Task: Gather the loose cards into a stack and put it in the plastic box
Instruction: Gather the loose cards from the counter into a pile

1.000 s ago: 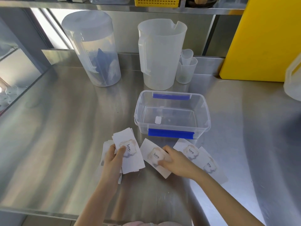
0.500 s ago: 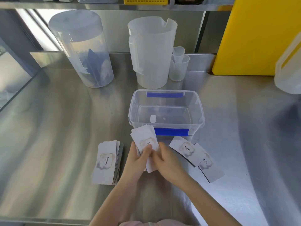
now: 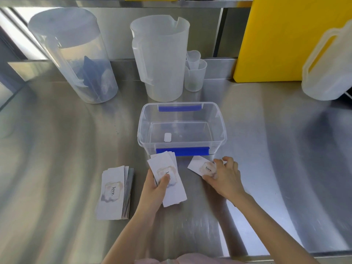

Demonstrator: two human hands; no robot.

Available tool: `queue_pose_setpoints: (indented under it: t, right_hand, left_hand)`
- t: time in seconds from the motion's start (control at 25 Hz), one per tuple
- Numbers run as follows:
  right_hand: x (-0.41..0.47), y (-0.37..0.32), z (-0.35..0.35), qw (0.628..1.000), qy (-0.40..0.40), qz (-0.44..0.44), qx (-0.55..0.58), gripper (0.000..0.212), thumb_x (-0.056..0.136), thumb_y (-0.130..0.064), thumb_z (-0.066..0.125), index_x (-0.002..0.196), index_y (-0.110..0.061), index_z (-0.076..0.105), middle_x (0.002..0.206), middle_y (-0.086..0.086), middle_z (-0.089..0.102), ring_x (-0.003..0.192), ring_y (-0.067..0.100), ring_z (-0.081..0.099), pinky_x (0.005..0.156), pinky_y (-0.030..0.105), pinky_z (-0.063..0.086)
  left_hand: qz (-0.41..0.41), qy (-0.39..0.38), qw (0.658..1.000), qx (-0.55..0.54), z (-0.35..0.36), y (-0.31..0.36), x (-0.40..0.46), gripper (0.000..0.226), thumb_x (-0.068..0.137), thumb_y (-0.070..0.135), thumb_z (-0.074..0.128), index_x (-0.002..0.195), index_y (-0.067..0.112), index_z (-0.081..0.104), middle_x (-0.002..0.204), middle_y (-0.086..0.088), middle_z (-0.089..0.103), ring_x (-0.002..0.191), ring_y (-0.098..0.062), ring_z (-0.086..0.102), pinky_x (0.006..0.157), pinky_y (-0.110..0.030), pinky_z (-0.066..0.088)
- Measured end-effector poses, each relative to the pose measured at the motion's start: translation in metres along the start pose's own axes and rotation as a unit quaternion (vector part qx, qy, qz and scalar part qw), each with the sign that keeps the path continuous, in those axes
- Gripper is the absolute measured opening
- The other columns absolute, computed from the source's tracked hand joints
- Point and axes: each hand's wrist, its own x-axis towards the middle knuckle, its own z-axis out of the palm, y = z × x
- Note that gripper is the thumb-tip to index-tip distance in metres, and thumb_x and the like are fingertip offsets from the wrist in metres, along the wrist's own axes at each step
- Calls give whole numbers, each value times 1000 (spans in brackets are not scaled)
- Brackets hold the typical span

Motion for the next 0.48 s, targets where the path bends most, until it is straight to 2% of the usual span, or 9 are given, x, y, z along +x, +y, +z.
queue_pose_setpoints:
  t: [0.12,0.28,0.32,0.4,0.48]
  right_hand:
    - [0,-3,5,1000,14,6,7,59,77,-38,64,124,-10,43,136,14,35,126,30,31,102,37,32]
    - [-12,-3,9,1000,19,-5,15,57,78,-35,63,122,-7,39,132,13,41,121,29,38,99,34,35]
    - [-18,-3,8,999,14,-5,40,53,78,-34,63,119,-8,40,127,12,45,117,27,43,94,33,39]
    - [-31,-8,0,989,-5,10,148,42,79,-31,65,109,-15,40,112,5,51,99,18,52,73,24,45]
    - [-42,-20,-10,963,-41,34,266,39,80,-31,65,103,-23,34,101,-4,46,84,9,49,56,15,39]
  left_hand:
    - [-9,1,1000,6,-1,0,0,36,89,13,48,124,16,42,119,-10,59,99,-23,60,69,-27,49]
    - [-15,0,1000,20,-1,0,1,33,88,12,49,120,18,42,120,-11,58,101,-24,60,73,-30,50]
    - [-14,1,1000,26,-1,0,2,34,88,12,49,121,17,41,121,-11,57,103,-26,60,76,-32,50]
    - [-13,6,999,31,0,-2,2,36,88,12,49,123,16,40,122,-12,57,104,-26,59,76,-31,50]
    - [-15,2,999,31,2,-5,1,38,88,12,48,125,15,40,121,-10,58,103,-24,59,73,-28,50]
